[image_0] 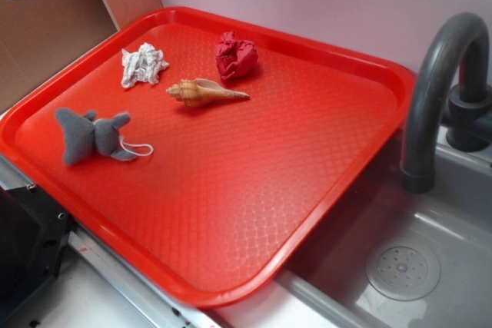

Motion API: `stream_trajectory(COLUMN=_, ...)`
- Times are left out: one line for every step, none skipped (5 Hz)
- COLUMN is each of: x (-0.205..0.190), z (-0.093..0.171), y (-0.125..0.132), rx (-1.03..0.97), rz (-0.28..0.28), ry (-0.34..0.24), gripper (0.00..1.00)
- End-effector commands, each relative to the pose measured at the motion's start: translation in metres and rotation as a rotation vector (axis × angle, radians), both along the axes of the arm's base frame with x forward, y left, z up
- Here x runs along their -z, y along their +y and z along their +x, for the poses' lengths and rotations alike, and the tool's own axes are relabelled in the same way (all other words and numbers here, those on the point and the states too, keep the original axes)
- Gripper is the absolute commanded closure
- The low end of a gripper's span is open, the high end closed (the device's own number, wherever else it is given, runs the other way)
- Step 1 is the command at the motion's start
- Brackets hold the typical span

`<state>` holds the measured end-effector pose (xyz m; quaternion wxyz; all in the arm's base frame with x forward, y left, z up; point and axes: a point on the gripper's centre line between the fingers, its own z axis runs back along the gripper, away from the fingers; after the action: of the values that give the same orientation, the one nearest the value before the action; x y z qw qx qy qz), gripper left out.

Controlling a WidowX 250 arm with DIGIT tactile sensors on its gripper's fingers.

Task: Grab the white paper.

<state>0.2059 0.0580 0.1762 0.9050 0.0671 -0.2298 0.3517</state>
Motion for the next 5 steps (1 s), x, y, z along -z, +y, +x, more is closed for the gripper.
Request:
stream_trajectory(x=0.017, z=0.04, y=0.039, rx=-0.011, rz=0.073, ry=-0.017, gripper=0.0)
stream_trajectory(x=0.034, z=0.055, y=0.05, rx=0.008, rz=0.09, ry=0.012, gripper=0.0)
stream_trajectory(x=0.05, z=0.069, y=0.063, rx=0.023, rz=0.08, ry=0.044, gripper=0.0)
stream_trajectory(x=0.069, z=0.082, y=0.079, rx=0.023, rz=0.059, ry=0.093, gripper=0.0)
stream_trajectory(x=0.078, z=0.084, y=0.085, rx=0.044, rz=0.018, ry=0.11, gripper=0.0)
